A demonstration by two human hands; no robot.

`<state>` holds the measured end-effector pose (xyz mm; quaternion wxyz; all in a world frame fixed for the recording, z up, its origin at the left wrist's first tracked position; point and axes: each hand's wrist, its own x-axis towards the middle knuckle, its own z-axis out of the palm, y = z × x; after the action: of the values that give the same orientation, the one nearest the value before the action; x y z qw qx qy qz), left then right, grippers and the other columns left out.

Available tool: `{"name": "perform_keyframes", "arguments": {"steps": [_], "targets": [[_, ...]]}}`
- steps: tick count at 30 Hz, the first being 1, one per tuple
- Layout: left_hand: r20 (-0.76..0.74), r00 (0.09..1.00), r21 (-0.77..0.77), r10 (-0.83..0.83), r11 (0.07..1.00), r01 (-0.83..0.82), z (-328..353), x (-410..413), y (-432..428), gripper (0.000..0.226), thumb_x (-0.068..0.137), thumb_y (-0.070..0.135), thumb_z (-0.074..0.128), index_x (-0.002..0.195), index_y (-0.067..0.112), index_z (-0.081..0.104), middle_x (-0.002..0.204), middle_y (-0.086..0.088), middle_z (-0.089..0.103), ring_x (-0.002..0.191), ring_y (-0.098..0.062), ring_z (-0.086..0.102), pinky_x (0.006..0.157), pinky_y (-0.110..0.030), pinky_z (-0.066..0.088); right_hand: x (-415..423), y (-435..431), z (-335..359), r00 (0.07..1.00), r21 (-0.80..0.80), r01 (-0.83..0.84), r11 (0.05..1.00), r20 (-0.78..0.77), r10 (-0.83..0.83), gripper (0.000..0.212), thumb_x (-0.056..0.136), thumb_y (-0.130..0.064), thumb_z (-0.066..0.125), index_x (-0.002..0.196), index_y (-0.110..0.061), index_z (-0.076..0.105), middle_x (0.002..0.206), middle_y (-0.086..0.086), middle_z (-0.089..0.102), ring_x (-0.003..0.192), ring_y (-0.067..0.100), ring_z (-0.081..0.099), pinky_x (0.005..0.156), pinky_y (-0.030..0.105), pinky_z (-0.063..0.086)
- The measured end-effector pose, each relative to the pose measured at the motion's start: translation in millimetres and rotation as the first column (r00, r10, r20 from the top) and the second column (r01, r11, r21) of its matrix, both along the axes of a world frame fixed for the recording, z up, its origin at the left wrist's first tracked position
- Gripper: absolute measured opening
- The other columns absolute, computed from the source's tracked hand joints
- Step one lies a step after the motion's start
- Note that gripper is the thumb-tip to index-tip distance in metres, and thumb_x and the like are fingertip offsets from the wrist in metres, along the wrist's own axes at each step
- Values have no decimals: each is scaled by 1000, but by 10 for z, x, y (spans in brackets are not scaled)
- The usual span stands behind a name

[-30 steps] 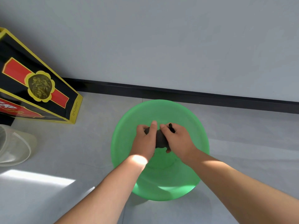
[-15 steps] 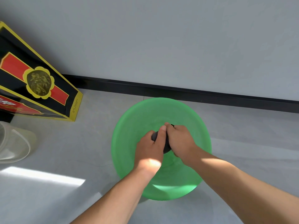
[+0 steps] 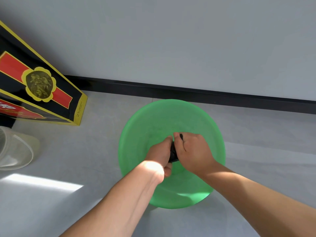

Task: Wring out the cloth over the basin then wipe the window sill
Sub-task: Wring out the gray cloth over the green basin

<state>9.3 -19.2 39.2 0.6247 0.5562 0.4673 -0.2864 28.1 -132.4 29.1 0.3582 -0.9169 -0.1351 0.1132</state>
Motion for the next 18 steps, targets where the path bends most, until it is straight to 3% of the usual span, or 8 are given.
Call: {"name": "perform_keyframes", "arguments": {"steps": [4, 7, 9, 11, 13, 14, 15, 18], "targets": [[96, 977, 249, -191, 955, 162, -6, 58, 17, 51, 94, 57, 42, 82, 10, 59, 66, -7, 51, 47, -24, 45, 44, -20, 32, 52, -8, -49, 995, 66, 97, 993, 0, -97, 36, 103, -30, 42, 68, -22, 47, 61, -5, 47, 57, 21, 46, 56, 33, 29], [186, 954, 320, -235, 933, 167, 70, 111, 28, 53, 93, 64, 39, 102, 15, 57, 92, -7, 62, 68, -28, 59, 48, -26, 46, 130, 7, -44, 950, 253, 267, 930, -234, -208, 31, 99, -34, 48, 77, -15, 59, 64, -3, 56, 62, 24, 53, 59, 42, 49], [295, 929, 359, -225, 927, 111, 80, 91, 45, 43, 88, 63, 47, 109, 26, 50, 103, -4, 62, 85, -27, 64, 66, -37, 57, 177, 11, 17, 906, 248, 319, 915, -364, -217, 39, 99, -38, 49, 74, -8, 57, 61, 4, 51, 58, 32, 50, 54, 48, 54], [460, 848, 392, -264, 917, 73, 56, 9, 58, 45, 79, 61, 51, 116, 37, 49, 113, 0, 58, 97, -23, 63, 85, -47, 56, 240, 8, 56, 820, 187, 412, 892, -503, -273, 43, 102, -33, 49, 71, -4, 53, 61, 8, 47, 53, 25, 47, 43, 38, 49], [558, 732, 459, -391, 880, 119, 1, -111, 66, 51, 75, 62, 49, 121, 39, 51, 121, 6, 53, 104, -5, 57, 91, -31, 52, 298, 11, 116, 652, 112, 542, 833, -682, -332, 39, 102, -36, 49, 72, -11, 54, 64, 8, 49, 53, 22, 47, 41, 26, 40], [565, 702, 491, -434, 860, 138, -19, -148, 74, 49, 75, 63, 48, 118, 39, 52, 120, 8, 53, 103, 2, 55, 90, -23, 50, 316, 18, 152, 570, 81, 570, 817, -755, -323, 36, 100, -39, 50, 77, -13, 57, 66, 8, 52, 54, 21, 48, 41, 23, 37], [556, 704, 502, -442, 854, 140, -19, -159, 84, 42, 76, 64, 48, 110, 40, 54, 116, 7, 55, 100, 2, 56, 86, -23, 53, 324, 31, 175, 516, 59, 563, 824, -804, -295, 34, 99, -42, 51, 83, -13, 60, 69, 9, 55, 54, 21, 49, 41, 22, 35], [550, 768, 410, -329, 907, 95, 15, -103, 94, 34, 79, 60, 54, 88, 27, 58, 95, -3, 61, 89, -21, 64, 56, -44, 61, 299, 102, 217, 529, 62, 456, 888, -821, -215, 30, 96, -35, 53, 85, -10, 63, 67, 13, 56, 50, 22, 47, 38, 20, 27]]}}
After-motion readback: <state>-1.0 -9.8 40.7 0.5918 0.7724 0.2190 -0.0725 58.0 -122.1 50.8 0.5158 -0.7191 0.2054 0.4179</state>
